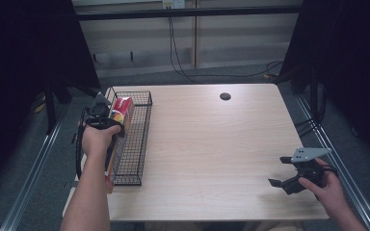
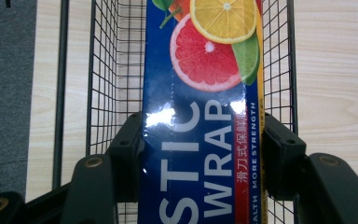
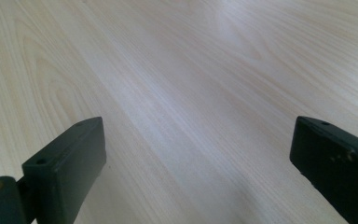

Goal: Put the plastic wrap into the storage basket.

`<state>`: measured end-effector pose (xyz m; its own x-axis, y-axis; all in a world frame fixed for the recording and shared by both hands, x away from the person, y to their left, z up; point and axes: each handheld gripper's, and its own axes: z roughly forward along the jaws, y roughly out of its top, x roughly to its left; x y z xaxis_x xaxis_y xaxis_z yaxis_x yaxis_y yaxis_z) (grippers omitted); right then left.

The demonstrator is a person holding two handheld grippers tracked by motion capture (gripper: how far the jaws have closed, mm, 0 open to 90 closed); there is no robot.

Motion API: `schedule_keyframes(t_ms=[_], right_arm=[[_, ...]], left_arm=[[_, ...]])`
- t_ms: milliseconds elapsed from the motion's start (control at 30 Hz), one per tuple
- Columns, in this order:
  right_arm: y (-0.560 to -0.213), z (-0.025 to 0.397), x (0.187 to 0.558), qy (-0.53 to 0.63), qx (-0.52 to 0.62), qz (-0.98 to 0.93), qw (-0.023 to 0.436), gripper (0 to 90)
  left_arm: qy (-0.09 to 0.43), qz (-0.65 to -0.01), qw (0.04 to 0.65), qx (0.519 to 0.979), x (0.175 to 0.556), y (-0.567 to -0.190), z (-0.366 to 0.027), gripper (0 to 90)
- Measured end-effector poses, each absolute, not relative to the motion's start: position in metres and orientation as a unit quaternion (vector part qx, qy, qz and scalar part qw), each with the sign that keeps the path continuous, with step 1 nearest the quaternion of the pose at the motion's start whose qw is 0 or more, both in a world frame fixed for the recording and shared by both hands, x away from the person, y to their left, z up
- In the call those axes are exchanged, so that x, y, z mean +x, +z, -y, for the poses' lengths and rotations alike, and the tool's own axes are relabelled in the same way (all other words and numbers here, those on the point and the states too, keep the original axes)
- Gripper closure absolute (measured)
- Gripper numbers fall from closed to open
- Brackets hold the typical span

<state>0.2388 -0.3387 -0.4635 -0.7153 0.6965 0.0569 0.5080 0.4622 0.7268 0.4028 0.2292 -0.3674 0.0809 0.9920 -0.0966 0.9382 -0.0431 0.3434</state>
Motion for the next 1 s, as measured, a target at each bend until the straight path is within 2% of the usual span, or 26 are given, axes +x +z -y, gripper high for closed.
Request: schedule_keyframes(t_ms=[1000], right_arm=[[-0.463, 0.34, 0.238, 0.374, 0.36, -0.846, 0.124, 3.4]], left_arm=[[0.079, -0.682, 0.155, 0.71, 0.405, -0.384, -0.23, 42.9]])
